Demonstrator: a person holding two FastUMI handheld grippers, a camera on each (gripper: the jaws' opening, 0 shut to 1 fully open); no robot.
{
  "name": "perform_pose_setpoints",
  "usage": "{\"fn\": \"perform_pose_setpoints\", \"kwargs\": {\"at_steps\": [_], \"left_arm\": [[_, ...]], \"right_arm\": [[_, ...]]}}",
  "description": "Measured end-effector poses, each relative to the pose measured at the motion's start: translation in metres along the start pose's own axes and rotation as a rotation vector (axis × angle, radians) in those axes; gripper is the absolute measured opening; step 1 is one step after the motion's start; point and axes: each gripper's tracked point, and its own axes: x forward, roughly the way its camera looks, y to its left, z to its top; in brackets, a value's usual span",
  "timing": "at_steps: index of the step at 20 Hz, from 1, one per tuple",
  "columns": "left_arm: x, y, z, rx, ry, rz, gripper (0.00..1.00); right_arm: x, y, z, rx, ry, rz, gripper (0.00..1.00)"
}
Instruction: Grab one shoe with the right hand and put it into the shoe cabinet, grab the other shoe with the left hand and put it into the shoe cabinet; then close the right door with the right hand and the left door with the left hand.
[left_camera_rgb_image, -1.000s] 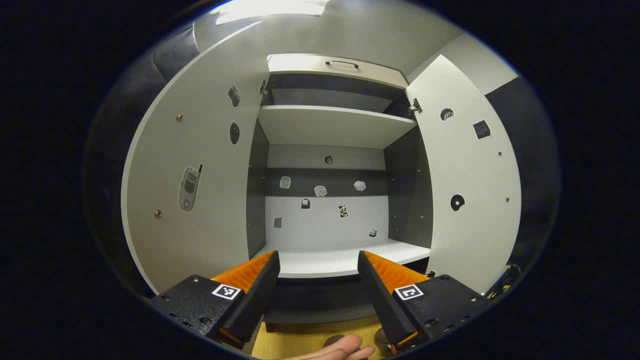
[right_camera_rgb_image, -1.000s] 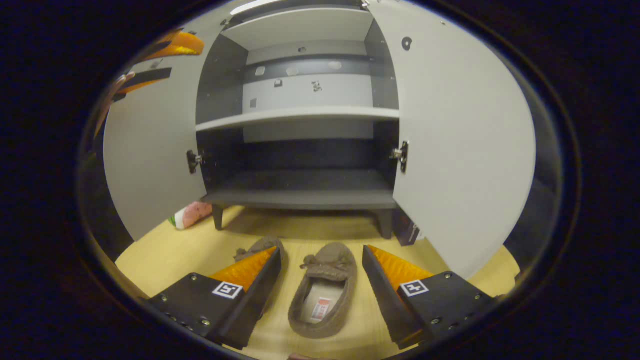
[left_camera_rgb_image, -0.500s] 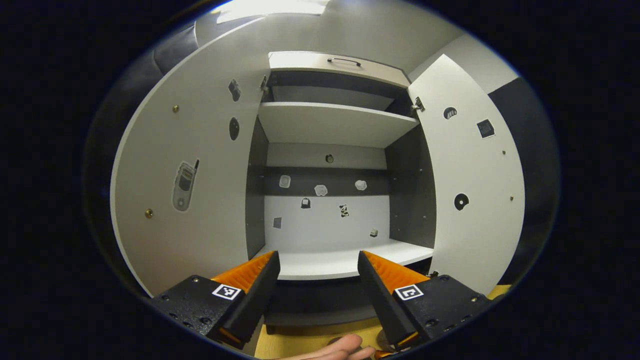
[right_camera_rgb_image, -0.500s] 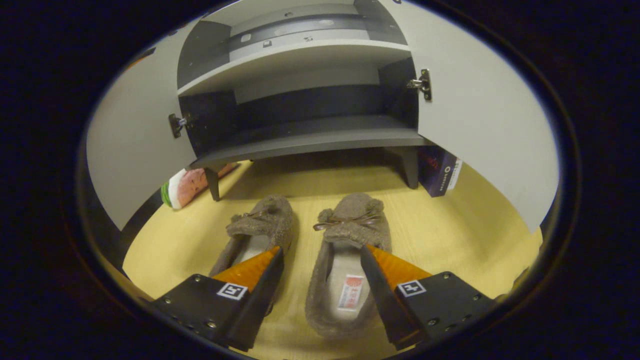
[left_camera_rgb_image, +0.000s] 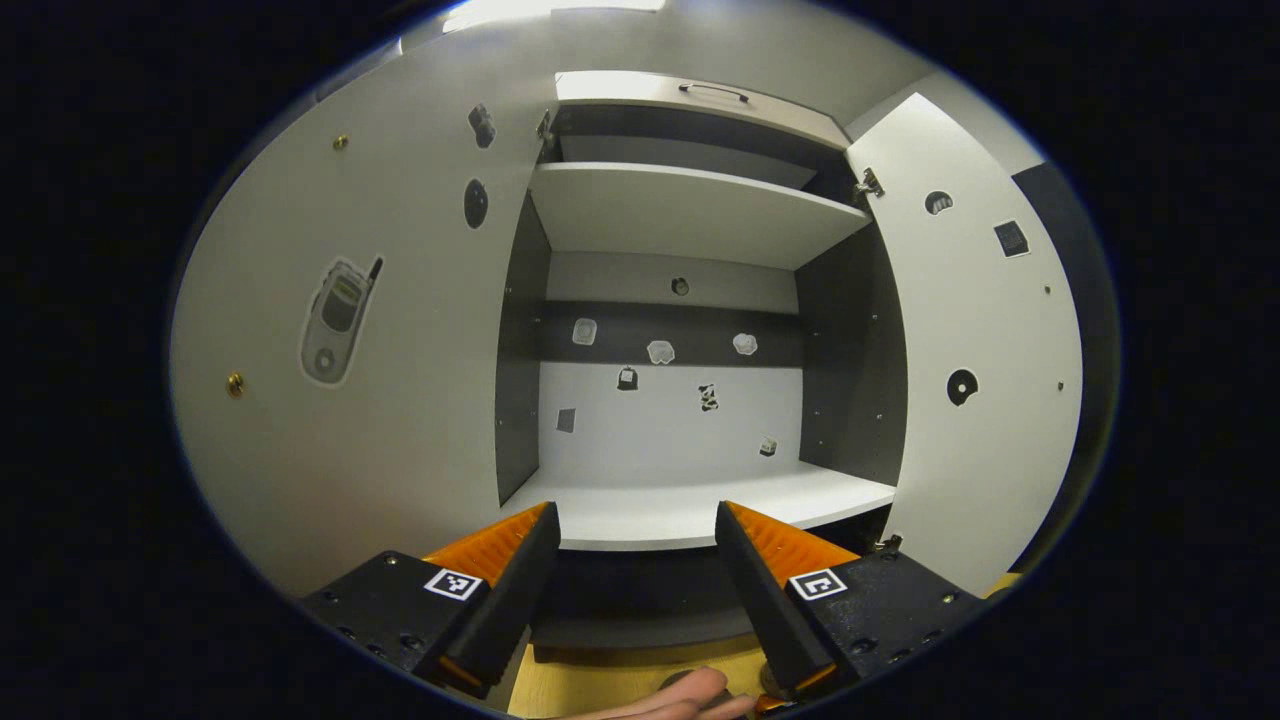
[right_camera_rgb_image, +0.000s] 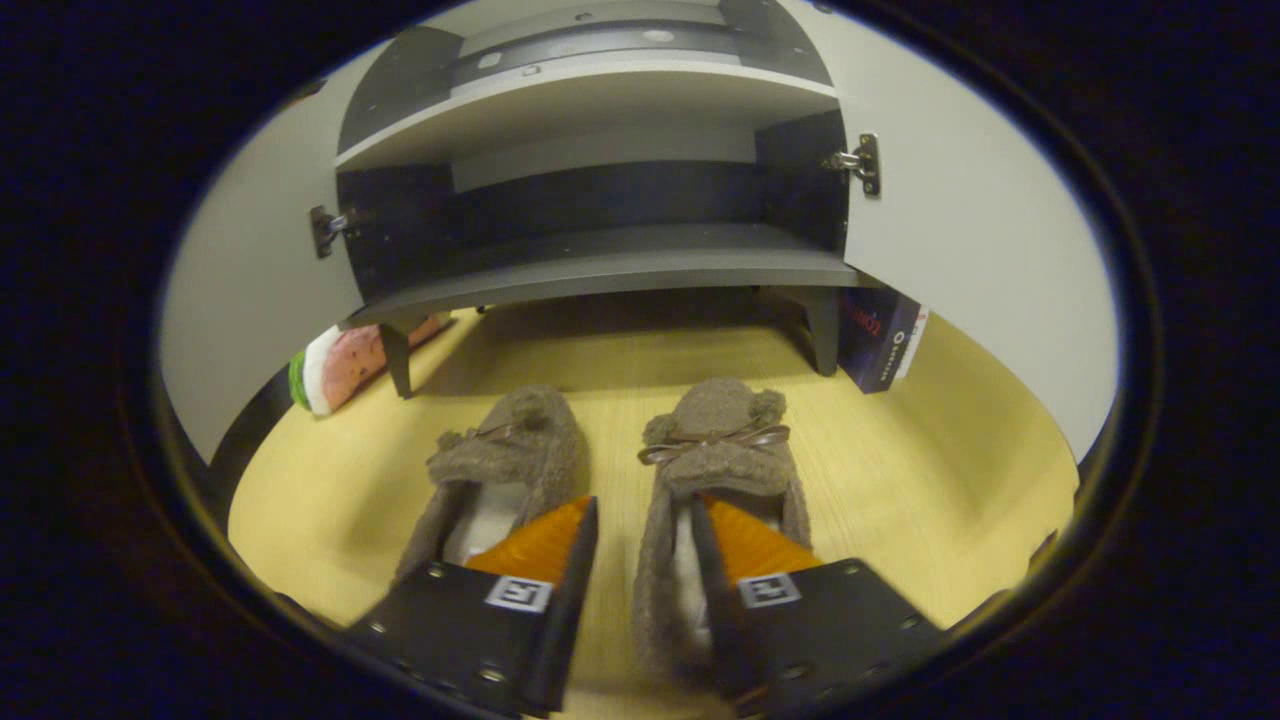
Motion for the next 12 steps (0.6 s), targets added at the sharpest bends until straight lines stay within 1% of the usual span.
{"fn": "perform_pose_setpoints", "kwargs": {"at_steps": [1,2,4,5,6,7,8,9,12], "left_arm": [[0.002,-0.001,-0.002,-0.011,0.011,-0.008,0.95],[0.004,0.000,-0.004,-0.017,0.018,-0.011,0.95],[0.008,0.006,-0.002,-0.013,0.009,0.001,0.96],[0.009,0.007,-0.001,-0.007,0.002,0.003,0.96],[0.010,0.008,-0.002,-0.003,-0.002,0.004,0.96],[0.010,0.008,-0.001,-0.001,-0.003,0.008,0.96],[0.010,0.009,-0.002,-0.004,0.001,0.011,0.96],[0.011,0.007,-0.003,-0.008,-0.001,0.005,0.96],[0.011,0.002,-0.005,0.006,0.006,-0.015,0.96]], "right_arm": [[0.009,0.001,-0.001,0.042,0.022,0.022,0.36],[0.015,0.000,-0.001,0.063,0.041,0.027,0.36],[0.019,0.004,0.006,0.068,0.032,0.048,0.36],[0.020,0.011,0.008,0.060,0.021,0.082,0.36],[0.037,-0.001,0.006,0.013,0.014,0.038,0.37],[0.028,-0.003,0.013,0.038,0.013,0.059,0.22],[0.022,0.004,0.010,0.083,0.025,0.082,0.07],[0.020,0.010,0.008,0.068,0.027,0.109,0.02],[0.009,0.013,0.022,-0.011,-0.030,0.155,0.02]]}}
